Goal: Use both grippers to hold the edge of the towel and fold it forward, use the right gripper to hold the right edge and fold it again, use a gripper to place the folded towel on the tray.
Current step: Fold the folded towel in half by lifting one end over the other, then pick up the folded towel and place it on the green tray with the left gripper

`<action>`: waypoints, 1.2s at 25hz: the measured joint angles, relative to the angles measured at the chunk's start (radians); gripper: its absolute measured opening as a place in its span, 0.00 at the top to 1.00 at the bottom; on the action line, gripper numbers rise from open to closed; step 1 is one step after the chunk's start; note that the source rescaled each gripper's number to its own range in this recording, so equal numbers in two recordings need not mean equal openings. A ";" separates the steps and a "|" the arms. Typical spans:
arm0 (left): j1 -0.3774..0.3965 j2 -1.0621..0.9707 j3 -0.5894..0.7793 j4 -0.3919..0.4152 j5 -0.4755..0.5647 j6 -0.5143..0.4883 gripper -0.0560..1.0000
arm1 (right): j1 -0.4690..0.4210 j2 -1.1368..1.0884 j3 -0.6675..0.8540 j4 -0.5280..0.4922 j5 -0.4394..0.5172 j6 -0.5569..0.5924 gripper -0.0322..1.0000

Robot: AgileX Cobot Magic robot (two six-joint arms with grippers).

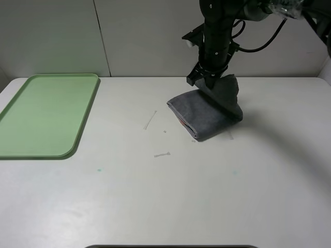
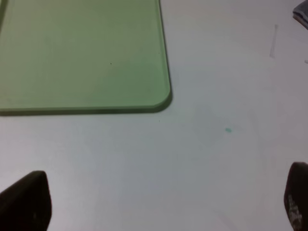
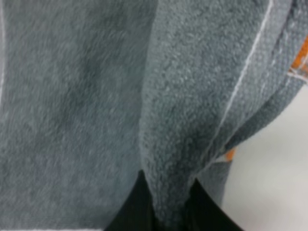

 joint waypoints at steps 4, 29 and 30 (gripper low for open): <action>0.000 0.000 0.000 0.000 0.000 0.000 0.02 | 0.002 0.009 0.000 0.052 0.027 0.000 0.89; 0.000 0.000 0.000 0.000 0.000 -0.001 0.02 | 0.003 0.010 0.000 0.247 0.069 0.082 0.04; 0.000 0.000 0.000 0.000 0.000 -0.001 0.02 | 0.003 0.010 0.000 0.247 0.068 0.085 0.02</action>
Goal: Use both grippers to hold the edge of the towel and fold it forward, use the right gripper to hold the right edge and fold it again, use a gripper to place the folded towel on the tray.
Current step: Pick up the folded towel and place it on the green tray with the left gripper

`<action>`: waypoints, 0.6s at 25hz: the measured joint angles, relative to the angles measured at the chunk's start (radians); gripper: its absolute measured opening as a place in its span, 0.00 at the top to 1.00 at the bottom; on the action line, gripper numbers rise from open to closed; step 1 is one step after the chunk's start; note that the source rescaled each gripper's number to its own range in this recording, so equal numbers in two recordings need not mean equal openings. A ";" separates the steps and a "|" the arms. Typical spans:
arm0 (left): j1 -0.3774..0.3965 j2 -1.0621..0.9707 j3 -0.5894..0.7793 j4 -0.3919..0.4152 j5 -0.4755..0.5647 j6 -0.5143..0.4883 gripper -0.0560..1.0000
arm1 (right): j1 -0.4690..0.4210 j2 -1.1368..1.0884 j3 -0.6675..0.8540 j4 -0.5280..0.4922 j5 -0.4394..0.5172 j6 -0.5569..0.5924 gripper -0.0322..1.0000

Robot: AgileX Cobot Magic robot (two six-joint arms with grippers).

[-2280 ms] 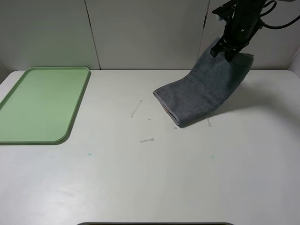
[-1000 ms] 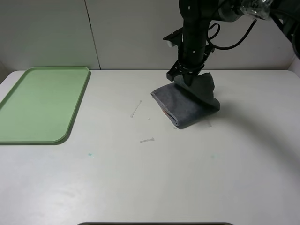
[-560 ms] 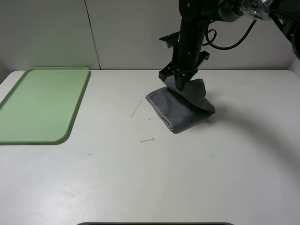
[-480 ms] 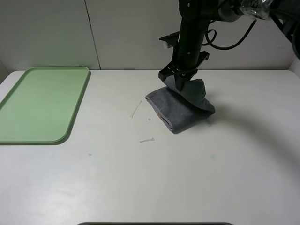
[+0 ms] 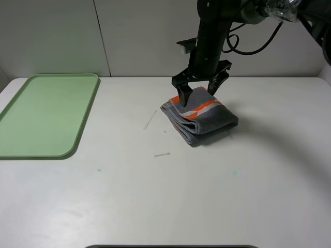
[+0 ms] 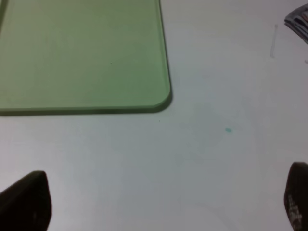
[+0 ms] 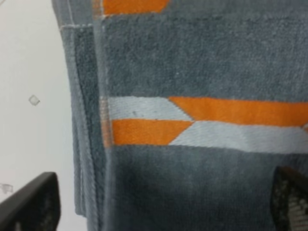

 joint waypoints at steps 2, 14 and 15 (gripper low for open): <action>0.000 0.000 0.000 0.000 0.000 0.000 0.02 | 0.000 0.000 0.000 0.001 0.000 0.000 0.01; 0.000 0.000 0.000 0.000 0.000 0.000 0.02 | 0.000 -0.020 0.000 0.001 0.009 0.000 0.00; 0.000 0.000 0.000 0.000 0.000 0.000 0.02 | 0.000 -0.030 0.000 0.002 0.009 0.000 0.00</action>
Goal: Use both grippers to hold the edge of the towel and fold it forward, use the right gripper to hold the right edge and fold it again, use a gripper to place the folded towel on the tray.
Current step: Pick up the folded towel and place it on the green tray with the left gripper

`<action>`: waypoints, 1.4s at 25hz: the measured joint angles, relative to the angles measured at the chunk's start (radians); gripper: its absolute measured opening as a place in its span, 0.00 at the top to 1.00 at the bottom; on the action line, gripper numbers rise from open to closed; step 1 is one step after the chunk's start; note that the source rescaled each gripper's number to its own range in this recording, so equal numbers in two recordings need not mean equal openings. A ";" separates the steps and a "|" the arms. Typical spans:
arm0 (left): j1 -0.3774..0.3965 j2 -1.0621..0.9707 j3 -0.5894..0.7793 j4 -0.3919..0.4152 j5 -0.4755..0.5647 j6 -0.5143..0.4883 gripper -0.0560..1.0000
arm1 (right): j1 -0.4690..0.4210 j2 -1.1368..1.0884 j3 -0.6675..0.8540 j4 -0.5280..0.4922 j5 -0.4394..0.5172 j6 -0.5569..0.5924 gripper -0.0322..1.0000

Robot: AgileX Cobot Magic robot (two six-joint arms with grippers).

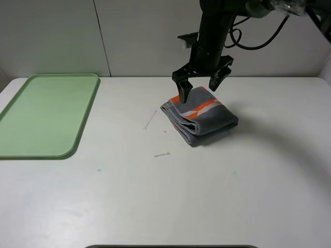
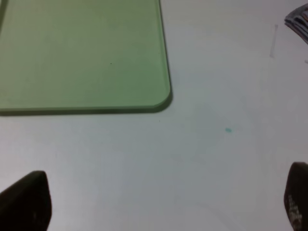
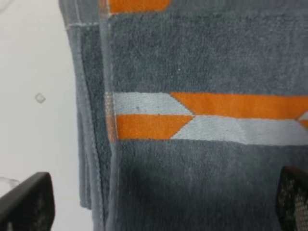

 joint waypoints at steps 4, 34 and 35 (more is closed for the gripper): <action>0.000 0.000 0.000 0.000 0.000 0.000 0.02 | 0.000 -0.063 0.000 0.009 0.002 0.004 0.00; 0.000 0.000 0.000 0.000 0.000 0.000 0.02 | 0.000 -0.787 0.559 0.032 0.006 0.098 0.00; 0.000 0.000 0.000 0.000 0.000 0.000 0.02 | 0.000 -0.811 0.596 0.033 0.006 0.097 0.00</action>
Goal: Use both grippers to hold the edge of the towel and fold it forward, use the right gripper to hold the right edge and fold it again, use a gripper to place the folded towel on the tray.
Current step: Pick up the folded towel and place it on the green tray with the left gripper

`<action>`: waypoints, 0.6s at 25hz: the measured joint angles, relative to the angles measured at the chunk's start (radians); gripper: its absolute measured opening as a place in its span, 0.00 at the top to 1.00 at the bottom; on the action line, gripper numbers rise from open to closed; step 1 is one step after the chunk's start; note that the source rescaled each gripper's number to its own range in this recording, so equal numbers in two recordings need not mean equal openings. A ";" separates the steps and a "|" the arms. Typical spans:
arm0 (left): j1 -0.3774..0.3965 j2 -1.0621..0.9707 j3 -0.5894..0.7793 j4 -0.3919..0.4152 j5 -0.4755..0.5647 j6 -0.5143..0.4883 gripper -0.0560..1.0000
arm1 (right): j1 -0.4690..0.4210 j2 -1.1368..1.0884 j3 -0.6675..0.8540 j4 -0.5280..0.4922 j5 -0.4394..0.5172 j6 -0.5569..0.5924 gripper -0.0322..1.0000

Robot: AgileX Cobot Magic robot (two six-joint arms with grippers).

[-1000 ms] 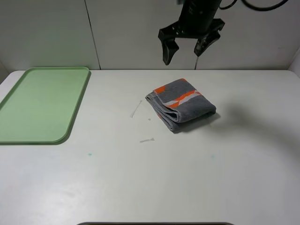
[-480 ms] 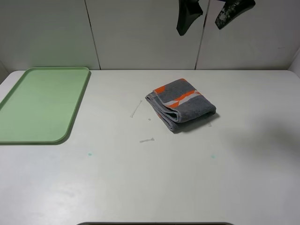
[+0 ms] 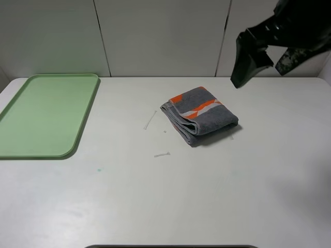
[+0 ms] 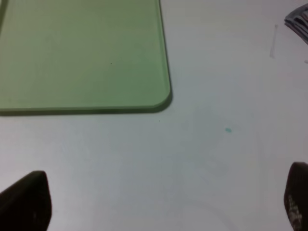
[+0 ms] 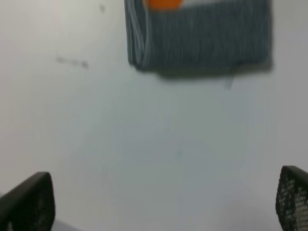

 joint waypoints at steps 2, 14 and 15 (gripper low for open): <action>0.000 0.000 0.000 0.000 0.000 0.000 0.02 | 0.000 -0.051 0.063 0.001 0.000 0.003 0.00; 0.000 0.000 0.000 0.000 0.000 0.000 0.02 | 0.000 -0.343 0.318 0.013 0.001 0.059 0.00; 0.000 0.000 0.000 0.000 0.000 0.000 0.02 | 0.000 -0.366 0.328 0.017 0.001 0.065 0.00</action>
